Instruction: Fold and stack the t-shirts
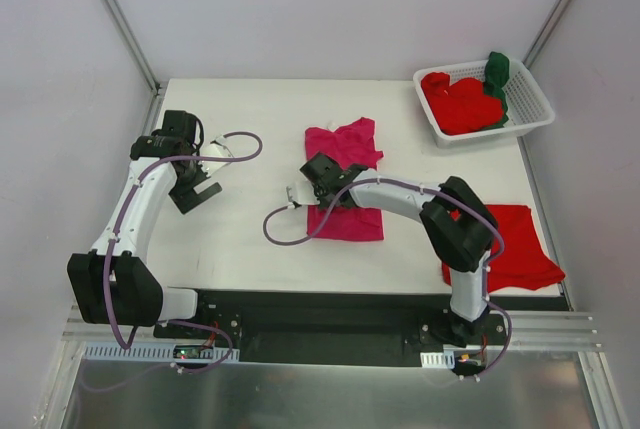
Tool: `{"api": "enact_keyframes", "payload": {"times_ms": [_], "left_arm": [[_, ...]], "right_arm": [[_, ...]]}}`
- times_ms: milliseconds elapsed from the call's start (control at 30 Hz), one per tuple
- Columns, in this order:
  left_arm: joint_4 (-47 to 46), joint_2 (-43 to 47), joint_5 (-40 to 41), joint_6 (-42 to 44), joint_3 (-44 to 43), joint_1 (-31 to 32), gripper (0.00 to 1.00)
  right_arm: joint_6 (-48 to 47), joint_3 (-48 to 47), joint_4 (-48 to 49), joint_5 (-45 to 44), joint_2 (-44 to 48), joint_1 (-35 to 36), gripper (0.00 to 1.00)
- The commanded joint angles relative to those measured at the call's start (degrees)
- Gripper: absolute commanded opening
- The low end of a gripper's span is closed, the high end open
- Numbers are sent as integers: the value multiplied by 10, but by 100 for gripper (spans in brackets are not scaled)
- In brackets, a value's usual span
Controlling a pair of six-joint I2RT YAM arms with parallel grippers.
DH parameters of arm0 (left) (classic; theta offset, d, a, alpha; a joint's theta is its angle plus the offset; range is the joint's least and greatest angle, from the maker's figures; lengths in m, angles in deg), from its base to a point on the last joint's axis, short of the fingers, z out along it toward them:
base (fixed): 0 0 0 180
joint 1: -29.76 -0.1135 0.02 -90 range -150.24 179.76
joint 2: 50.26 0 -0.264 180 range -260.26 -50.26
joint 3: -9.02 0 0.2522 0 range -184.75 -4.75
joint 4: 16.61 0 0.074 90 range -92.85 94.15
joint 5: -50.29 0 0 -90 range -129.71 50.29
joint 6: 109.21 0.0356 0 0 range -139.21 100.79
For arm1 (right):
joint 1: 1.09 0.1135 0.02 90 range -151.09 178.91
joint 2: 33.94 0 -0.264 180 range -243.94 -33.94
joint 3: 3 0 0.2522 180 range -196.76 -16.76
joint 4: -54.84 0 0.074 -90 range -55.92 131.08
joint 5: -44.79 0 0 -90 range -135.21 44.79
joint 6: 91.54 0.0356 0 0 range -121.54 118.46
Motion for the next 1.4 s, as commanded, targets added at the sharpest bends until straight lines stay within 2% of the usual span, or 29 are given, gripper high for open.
{"api": "enact_keyframes", "payload": {"times_ms": [0, 33, 67, 100, 167, 200, 300, 367, 467, 633, 800, 867, 1000, 1367], "left_arm": [[6, 8, -5, -6, -1, 4, 99], [7, 8, -6, -7, -2, 5, 99], [7, 8, -5, -9, -4, 6, 99], [7, 8, -5, -10, -5, 10, 99], [7, 13, -5, -15, -9, 23, 99], [8, 13, -4, -15, -9, 27, 99], [8, 9, -6, -22, -13, 35, 99], [8, 7, -10, -23, -14, 36, 99], [8, 1, -11, -24, -18, 44, 99], [8, -14, -8, -23, -29, 62, 99], [7, -46, -5, -22, -47, 75, 99], [8, -55, -5, -21, -59, 82, 99], [6, -77, -3, -22, -72, 91, 99], [7, -98, 9, -23, -78, 101, 99]], "right_arm": [[-1, -28, 45, -21, -6, -10, 43], [4, -33, 52, -23, 2, -13, 54], [11, -35, 60, -24, 9, -19, 69], [27, -42, 60, -25, 16, -23, 72], [44, -60, 49, -28, 40, -33, 85], [67, -69, 38, -28, 48, -38, 96], [125, -125, -79, 28, 70, -66, 96], [178, -151, -189, 116, 73, -93, 96], [224, -167, -282, 221, 85, -127, 96], [233, -158, -353, 357, 133, -161, 96], [216, -140, -444, 483, 125, -172, 96], [206, -113, -434, 517, 126, -172, 96], [209, -82, -362, 492, 119, -171, 96], [176, -42, -101, 320, 58, -166, 96]]}}
